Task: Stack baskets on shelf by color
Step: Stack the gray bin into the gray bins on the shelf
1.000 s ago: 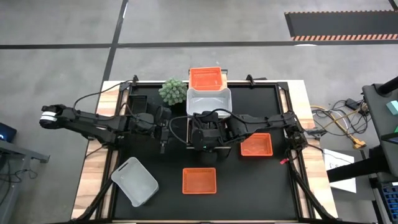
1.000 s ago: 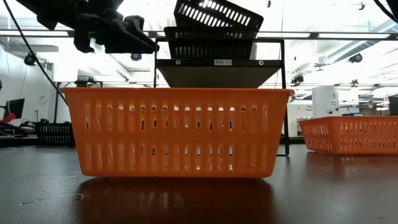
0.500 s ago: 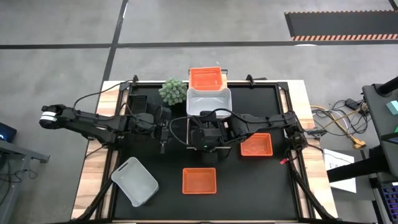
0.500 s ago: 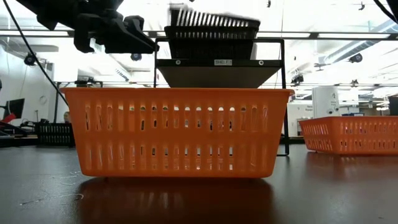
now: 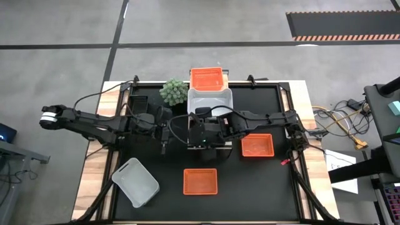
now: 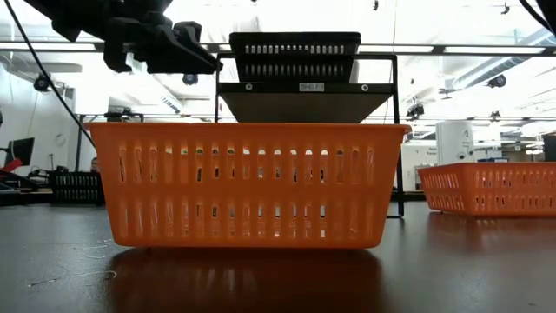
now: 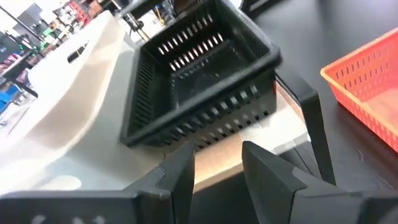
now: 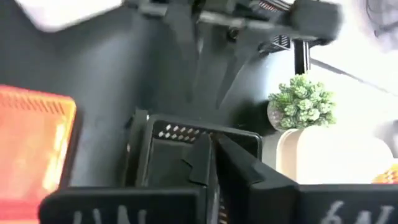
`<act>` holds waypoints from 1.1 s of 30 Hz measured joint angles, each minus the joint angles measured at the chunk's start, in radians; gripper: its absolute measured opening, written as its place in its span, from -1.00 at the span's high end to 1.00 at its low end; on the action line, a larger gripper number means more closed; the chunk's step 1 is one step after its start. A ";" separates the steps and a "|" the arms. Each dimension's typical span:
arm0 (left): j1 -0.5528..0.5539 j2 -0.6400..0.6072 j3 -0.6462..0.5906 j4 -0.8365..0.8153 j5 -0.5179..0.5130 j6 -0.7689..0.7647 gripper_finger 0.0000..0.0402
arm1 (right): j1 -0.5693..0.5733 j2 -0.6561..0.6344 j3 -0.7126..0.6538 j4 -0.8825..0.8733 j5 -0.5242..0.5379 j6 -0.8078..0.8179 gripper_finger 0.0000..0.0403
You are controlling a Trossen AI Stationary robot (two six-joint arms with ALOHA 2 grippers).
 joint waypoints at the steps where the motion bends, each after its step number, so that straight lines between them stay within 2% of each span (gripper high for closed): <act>1: -0.001 -0.002 0.004 0.001 0.000 -0.001 0.41 | 0.000 -0.001 -0.015 0.002 0.000 -0.022 0.94; 8: -0.018 -0.043 0.006 0.002 0.000 -0.124 0.41 | 0.001 -0.084 -0.223 0.120 -0.061 -0.112 0.96; 15: -0.064 -0.057 -0.010 0.032 0.052 -0.285 0.41 | 0.002 -0.322 -0.576 0.328 -0.061 -0.087 0.96; 19: -0.104 -0.031 -0.026 0.108 0.059 -0.315 0.41 | 0.004 -0.461 -0.819 0.553 -0.061 -0.134 0.96; 26: -0.148 0.016 -0.027 0.173 0.058 -0.324 0.41 | 0.004 -0.673 -1.215 1.043 -0.074 -0.331 0.96; 29: -0.148 0.031 -0.027 0.203 0.058 -0.342 0.41 | -0.004 -0.750 -1.345 1.212 -0.137 -0.413 0.96; 33: -0.148 0.061 -0.027 0.257 0.053 -0.341 0.41 | -0.033 -0.832 -1.474 1.372 -0.276 -0.488 0.96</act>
